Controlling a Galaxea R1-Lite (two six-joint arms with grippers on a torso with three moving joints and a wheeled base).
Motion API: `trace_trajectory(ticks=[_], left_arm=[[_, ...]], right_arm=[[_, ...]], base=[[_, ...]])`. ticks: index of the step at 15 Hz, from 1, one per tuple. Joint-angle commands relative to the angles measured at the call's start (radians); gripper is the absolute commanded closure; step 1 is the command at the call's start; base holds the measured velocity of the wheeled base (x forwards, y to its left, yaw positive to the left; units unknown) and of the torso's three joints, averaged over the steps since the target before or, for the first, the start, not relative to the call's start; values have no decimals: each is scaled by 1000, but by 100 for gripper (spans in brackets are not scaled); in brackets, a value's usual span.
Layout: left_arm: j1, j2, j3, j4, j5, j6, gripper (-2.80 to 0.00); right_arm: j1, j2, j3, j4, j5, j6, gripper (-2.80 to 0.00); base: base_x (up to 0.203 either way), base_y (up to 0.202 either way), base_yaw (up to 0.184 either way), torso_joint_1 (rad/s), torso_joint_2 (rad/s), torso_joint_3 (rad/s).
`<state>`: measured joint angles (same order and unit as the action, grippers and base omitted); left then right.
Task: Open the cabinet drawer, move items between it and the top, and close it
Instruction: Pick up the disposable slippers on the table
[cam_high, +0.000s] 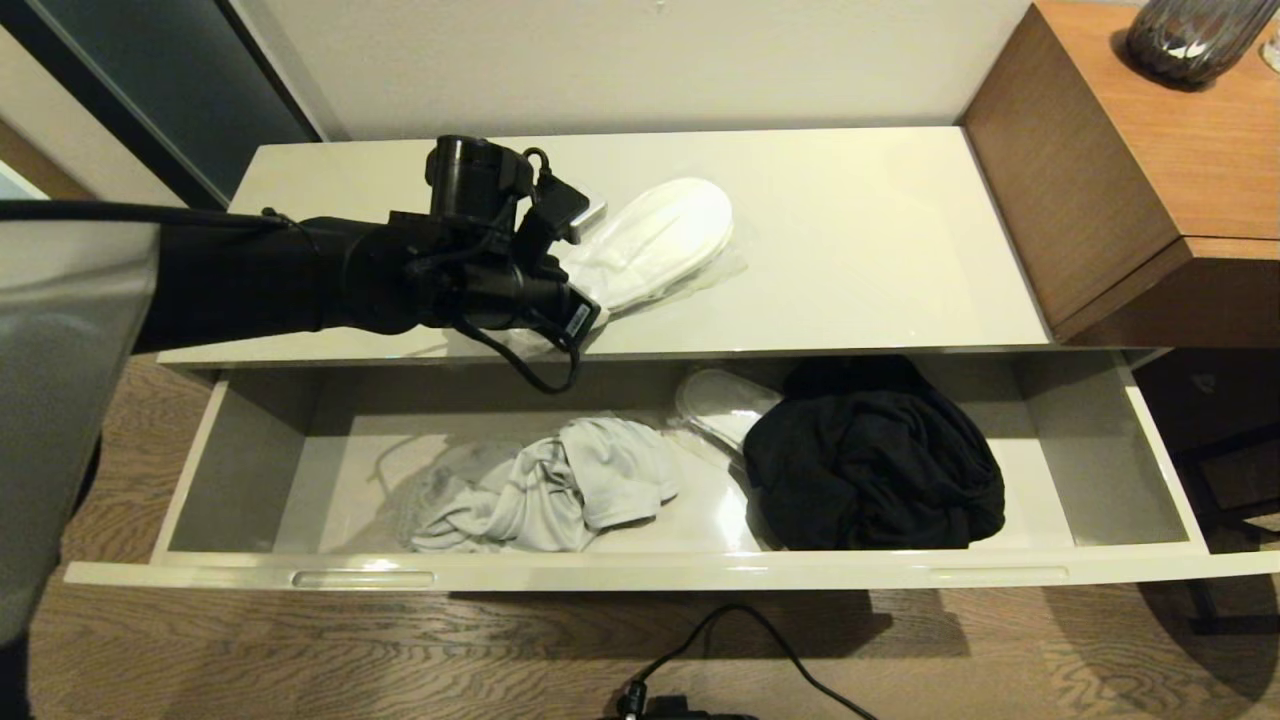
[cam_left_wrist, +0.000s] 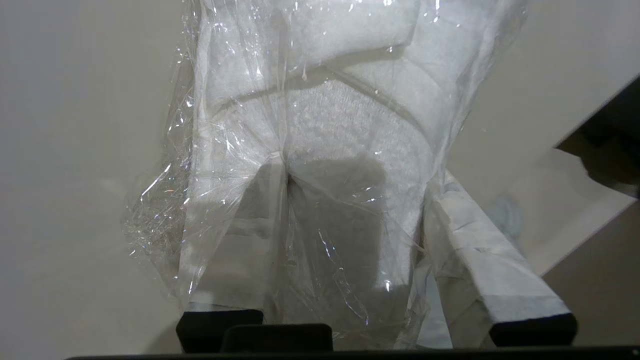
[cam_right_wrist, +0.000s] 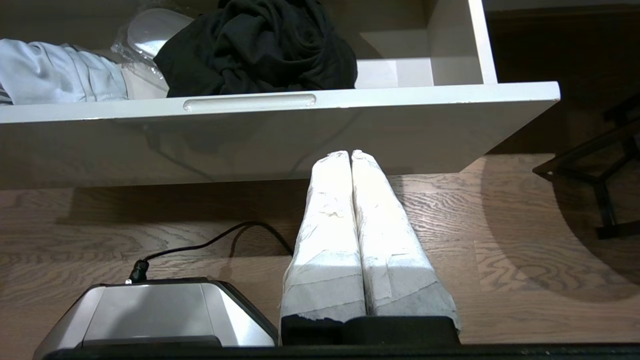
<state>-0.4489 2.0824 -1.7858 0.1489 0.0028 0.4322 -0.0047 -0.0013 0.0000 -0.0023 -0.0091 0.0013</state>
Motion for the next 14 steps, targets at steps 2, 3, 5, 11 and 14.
trace_trajectory(ticks=[2,3,5,11,14], left_arm=[[-40,-140,99,-1,0,-75,0],[-53,-157,120,-2,0,-101,0],[-69,-198,146,5,0,-118,0],[-133,-353,264,24,9,-160,0],[-234,-499,363,81,31,-187,0]], right_arm=[[0,1,3,1,0,-1,0],[0,1,3,1,0,-1,0],[0,1,3,2,0,-1,0],[0,1,3,-1,0,11,0],[0,1,3,-1,0,11,0]], base=[[0,0,0,0,0,0],[0,0,0,0,0,0],[0,0,0,0,0,0],[0,0,0,0,0,0],[0,0,0,0,0,0]])
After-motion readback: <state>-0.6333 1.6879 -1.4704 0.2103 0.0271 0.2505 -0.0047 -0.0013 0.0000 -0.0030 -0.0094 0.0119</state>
